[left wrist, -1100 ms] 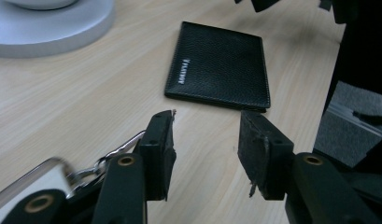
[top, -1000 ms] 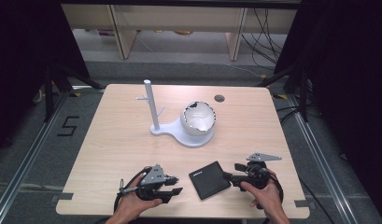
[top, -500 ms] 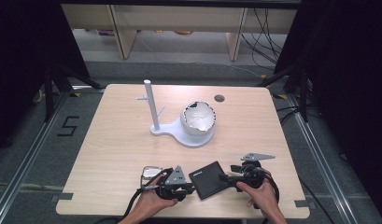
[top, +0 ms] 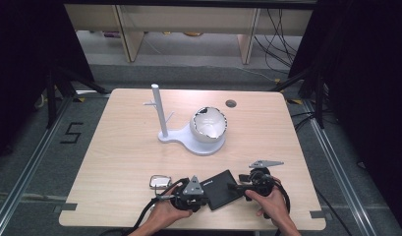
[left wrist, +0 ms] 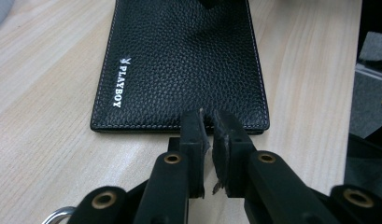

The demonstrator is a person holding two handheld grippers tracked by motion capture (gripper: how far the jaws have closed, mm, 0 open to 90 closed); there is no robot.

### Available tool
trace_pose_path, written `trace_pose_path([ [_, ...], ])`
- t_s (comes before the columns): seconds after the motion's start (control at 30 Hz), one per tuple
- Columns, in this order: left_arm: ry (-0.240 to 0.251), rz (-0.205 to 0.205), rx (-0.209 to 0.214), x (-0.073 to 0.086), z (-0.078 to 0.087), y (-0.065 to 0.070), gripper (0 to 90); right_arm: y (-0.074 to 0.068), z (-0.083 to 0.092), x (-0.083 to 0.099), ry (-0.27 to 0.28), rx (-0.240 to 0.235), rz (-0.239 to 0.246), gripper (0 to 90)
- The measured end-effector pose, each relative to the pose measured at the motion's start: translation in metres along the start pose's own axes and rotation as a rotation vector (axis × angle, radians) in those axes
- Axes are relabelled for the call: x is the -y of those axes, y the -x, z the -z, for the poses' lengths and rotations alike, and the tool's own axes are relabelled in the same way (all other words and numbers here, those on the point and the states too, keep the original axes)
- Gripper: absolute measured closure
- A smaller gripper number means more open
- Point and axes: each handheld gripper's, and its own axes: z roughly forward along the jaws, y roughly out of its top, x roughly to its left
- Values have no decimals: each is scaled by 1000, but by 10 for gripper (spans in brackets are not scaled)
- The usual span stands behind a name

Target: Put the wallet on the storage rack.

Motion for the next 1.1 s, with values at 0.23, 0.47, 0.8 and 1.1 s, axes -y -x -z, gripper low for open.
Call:
trace_pose_path([
  [0.23, 2, 11, -11, 0, -2, 1, 821, 0, -7, 0, -19, -22, -31, 355],
  [0.47, -12, 1, -7, 0, -2, 1, 823, -2, -10, -1, -28, -51, -69, 372],
  [0.8, -1, 16, -13, 0, -3, 2, 820, 6, -3, 0, 26, -124, -191, 490],
  [1.1, -24, -10, -24, 0, -1, 1, 820, 6, 1, 1, 25, -129, -219, 560],
])
